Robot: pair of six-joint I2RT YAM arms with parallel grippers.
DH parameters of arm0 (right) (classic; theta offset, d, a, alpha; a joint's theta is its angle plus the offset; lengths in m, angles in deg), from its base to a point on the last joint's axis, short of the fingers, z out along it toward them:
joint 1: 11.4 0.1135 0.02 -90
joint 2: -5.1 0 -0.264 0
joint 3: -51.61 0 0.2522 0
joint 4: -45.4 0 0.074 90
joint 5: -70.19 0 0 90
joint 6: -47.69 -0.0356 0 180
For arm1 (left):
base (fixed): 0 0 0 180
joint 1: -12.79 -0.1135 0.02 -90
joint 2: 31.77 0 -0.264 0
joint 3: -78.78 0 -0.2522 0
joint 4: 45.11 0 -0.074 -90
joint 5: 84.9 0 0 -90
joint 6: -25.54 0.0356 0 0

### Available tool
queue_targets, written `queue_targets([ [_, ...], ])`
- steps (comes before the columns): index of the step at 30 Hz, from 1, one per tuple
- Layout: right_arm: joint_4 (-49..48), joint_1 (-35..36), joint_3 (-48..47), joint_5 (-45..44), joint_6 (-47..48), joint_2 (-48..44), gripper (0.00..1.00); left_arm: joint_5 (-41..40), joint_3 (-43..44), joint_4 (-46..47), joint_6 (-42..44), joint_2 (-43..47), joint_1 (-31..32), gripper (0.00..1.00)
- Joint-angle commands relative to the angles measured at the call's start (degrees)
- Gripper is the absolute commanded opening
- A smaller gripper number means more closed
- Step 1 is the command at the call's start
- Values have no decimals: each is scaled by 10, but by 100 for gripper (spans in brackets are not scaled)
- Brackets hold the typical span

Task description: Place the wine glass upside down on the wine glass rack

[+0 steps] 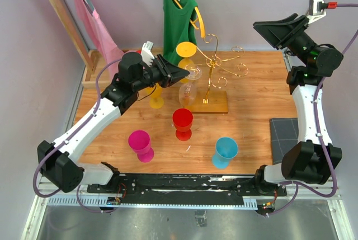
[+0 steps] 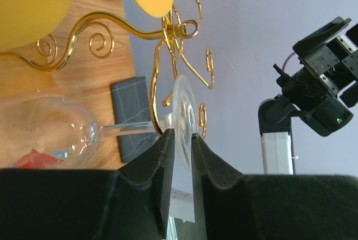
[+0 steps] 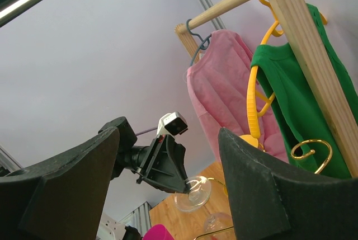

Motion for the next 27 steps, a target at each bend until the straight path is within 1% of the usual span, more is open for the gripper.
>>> queue_targets([
  [1,-21,-6,-2,1,1,-5,73,15,1,-9,16,17,0,26],
  [4,-22,-6,0,2,2,-7,73,17,2,-8,18,16,1,29],
  [9,-22,-6,5,1,4,-9,73,21,3,-8,18,16,1,31],
  [15,-21,-6,7,2,5,-8,73,22,-10,-25,26,40,1,34],
  [18,-22,-6,7,2,5,-7,73,16,-20,-48,37,61,0,36],
  [23,-23,-6,8,1,6,-5,73,-10,-25,-101,70,97,-1,37],
  [25,-23,-6,9,1,6,-3,73,-28,-15,-136,110,104,-5,37],
  [27,-23,-6,9,2,5,-3,73,-54,-2,-180,148,104,-22,37],
])
